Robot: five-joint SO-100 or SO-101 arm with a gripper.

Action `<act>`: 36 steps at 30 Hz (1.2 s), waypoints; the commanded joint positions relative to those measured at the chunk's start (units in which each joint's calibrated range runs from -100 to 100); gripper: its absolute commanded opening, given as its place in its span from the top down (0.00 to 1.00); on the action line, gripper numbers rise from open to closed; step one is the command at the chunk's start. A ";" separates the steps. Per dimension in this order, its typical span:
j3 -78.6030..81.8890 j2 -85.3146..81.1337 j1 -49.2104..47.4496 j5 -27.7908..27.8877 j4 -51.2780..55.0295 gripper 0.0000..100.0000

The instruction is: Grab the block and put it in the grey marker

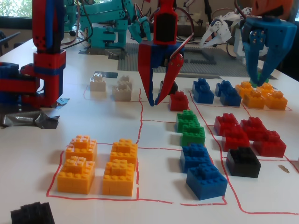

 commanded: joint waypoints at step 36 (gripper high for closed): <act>-3.81 -9.88 -26.33 -7.28 4.21 0.93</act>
